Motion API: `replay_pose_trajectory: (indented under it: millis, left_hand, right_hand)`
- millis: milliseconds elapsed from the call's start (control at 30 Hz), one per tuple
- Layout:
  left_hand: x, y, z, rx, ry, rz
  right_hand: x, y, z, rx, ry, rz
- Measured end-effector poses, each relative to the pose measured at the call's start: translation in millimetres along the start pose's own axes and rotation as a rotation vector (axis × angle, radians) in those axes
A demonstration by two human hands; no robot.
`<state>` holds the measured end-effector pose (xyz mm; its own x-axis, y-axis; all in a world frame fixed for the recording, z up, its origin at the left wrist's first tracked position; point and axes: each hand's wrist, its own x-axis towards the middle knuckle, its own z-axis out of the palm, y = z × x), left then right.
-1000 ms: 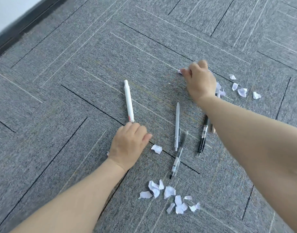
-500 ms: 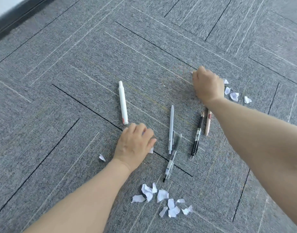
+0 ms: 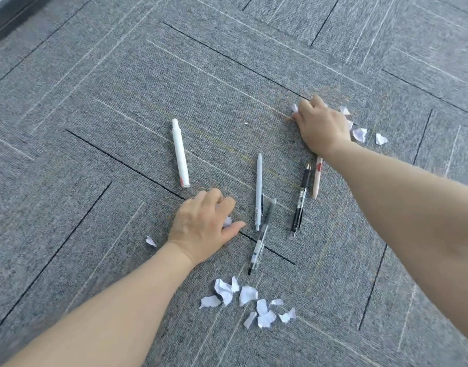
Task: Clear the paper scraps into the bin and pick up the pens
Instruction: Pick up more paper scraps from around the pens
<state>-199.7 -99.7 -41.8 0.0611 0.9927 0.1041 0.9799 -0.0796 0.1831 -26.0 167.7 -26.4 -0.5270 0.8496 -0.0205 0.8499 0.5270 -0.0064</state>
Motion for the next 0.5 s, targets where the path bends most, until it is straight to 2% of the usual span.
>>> replay_pose_trajectory:
  millis: [167, 300, 367, 500]
  left_hand:
    - [9, 1, -3, 0.026, -0.005, 0.080]
    - [16, 3, -14, -0.034, -0.020, 0.033]
    - [17, 5, -18, -0.085, -0.003, -0.050]
    - [15, 14, -26, -0.344, 0.054, -0.379]
  right_hand:
    - [-8, 0, -10, 0.030, -0.061, 0.045]
    - [-15, 28, -16, 0.338, 0.167, 0.421]
    - [-22, 49, -19, 0.450, 0.244, 0.634]
    - [-48, 68, -14, 0.716, 0.280, 0.939]
